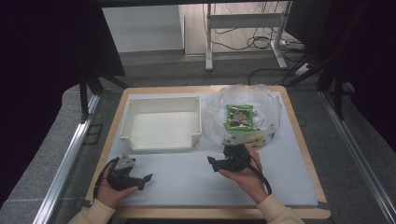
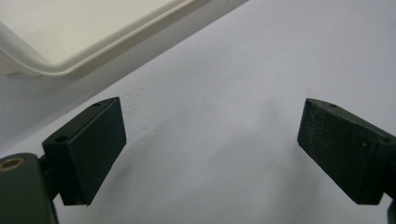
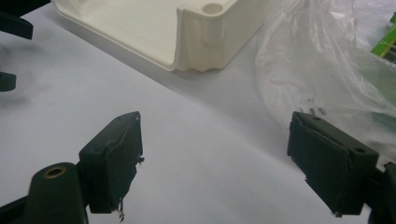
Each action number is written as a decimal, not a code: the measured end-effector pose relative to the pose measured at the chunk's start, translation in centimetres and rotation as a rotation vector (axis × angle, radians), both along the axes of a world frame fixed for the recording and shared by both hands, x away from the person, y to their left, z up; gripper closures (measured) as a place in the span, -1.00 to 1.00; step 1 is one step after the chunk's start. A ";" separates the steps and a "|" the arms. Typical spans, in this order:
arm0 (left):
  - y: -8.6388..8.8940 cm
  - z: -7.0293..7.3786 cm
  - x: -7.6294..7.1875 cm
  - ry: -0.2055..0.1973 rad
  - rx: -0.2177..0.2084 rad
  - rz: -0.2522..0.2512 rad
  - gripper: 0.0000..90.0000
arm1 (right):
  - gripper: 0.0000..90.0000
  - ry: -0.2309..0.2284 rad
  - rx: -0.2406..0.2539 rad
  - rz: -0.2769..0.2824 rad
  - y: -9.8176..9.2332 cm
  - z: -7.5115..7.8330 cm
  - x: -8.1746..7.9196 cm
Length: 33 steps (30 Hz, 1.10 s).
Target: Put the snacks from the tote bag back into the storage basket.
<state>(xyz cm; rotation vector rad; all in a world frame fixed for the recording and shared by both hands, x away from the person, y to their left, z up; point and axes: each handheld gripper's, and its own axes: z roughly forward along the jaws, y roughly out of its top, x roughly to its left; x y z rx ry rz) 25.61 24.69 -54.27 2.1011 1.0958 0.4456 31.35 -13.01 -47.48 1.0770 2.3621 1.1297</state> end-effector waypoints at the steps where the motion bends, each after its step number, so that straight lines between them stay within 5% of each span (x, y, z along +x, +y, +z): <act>1: 0.0 0.0 0.0 0.000 0.000 0.000 -0.82 | -0.59 0.000 0.000 0.000 0.0 0.0 0.0; 16: 0.0 0.0 0.0 0.002 0.012 0.001 -0.82 | -0.58 -0.044 0.031 -0.015 -0.2 2.7 1.0; 33: -0.1 -0.1 0.1 0.008 0.016 0.003 -0.82 | -0.57 -0.055 0.040 -0.027 -0.8 4.1 2.1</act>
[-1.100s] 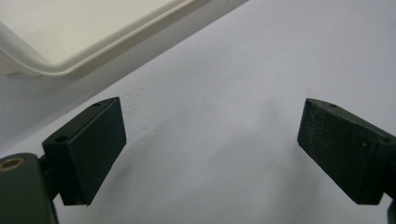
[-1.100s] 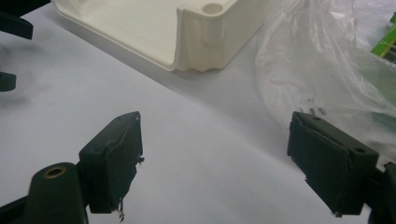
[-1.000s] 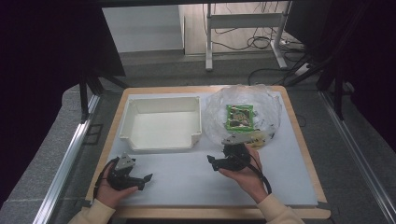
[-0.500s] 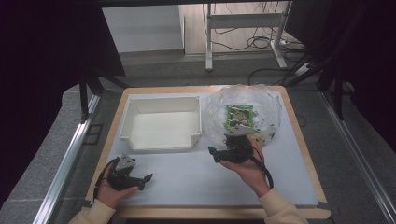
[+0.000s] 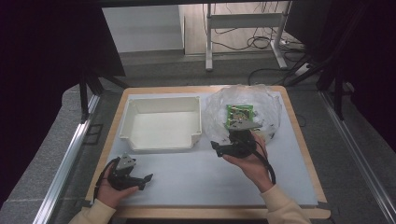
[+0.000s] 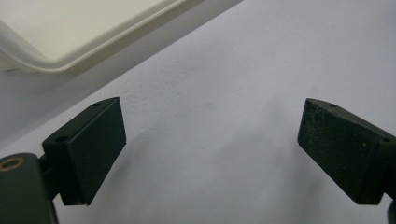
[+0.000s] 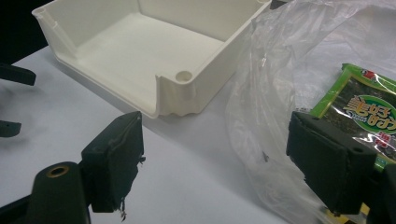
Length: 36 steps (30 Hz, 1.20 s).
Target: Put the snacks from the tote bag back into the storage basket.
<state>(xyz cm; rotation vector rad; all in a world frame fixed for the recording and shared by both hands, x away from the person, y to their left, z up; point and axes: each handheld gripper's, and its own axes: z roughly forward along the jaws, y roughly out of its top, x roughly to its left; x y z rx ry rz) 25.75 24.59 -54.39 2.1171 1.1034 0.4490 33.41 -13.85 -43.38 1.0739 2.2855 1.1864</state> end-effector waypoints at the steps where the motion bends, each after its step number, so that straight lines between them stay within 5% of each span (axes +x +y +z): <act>1: 0.0 0.0 0.0 0.000 0.000 0.000 -0.82 | -0.57 0.000 0.001 -0.003 0.0 0.0 0.1; 36: 0.0 0.0 0.0 0.003 0.003 -0.002 -0.82 | -0.54 0.021 0.045 -0.050 -0.8 1.2 3.8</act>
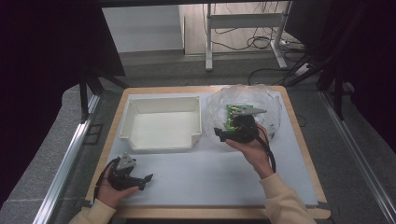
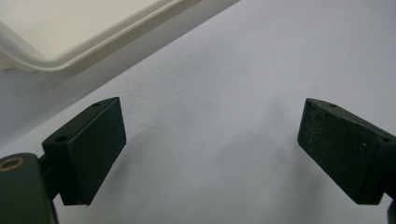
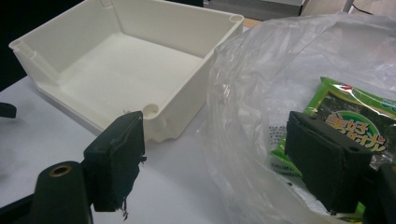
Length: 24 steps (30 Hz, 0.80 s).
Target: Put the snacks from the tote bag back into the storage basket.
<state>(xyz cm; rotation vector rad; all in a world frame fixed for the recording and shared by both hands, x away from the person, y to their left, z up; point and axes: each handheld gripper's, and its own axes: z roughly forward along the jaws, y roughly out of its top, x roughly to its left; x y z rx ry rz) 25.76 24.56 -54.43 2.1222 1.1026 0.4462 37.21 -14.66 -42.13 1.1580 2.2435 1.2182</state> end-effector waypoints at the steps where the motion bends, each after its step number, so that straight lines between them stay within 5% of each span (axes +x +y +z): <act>1: 0.0 0.0 0.0 -0.001 -0.001 0.000 -0.82 | -0.53 0.001 0.002 -0.003 -0.1 0.1 0.1; 24: 0.2 0.1 0.0 0.000 -0.007 -0.002 -0.82 | -0.47 0.037 0.035 -0.067 -1.5 0.9 4.2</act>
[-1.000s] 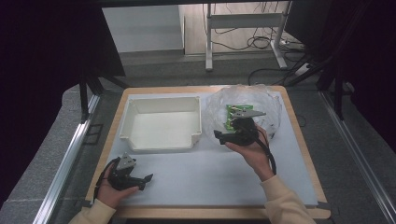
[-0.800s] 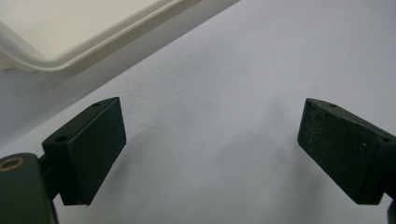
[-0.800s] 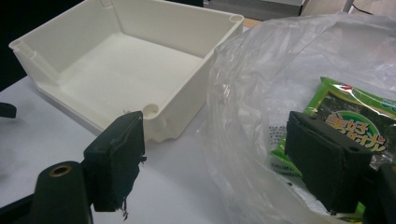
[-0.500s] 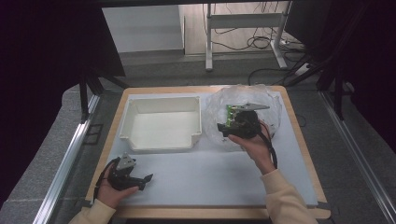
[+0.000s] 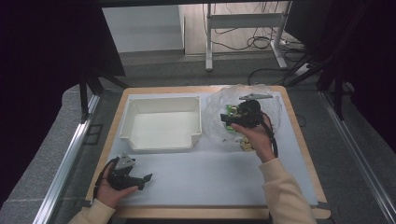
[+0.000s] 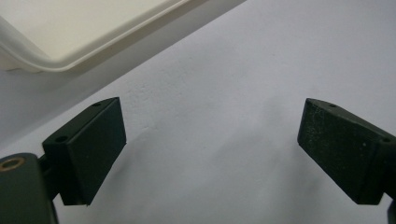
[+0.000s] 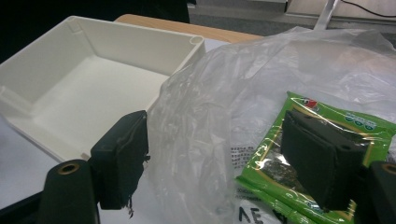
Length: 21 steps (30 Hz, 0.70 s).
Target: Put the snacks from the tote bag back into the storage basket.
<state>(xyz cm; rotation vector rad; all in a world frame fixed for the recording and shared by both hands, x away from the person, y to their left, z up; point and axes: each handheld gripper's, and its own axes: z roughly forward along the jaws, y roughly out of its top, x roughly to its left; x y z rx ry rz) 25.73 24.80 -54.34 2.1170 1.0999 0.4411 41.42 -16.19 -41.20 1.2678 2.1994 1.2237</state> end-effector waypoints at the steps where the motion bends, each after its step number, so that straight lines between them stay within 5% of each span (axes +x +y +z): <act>1: 0.0 0.0 0.0 0.000 0.001 0.000 -0.82 | -0.47 0.004 -0.005 -0.002 0.0 0.0 0.2; 9: 0.0 0.0 0.0 -0.002 -0.001 -0.001 -0.82 | -0.44 0.035 -0.003 -0.026 -0.8 -0.3 2.3; 21: 0.0 0.0 0.0 -0.001 -0.006 -0.003 -0.82 | -0.42 0.068 -0.077 -0.092 -1.9 -0.5 5.0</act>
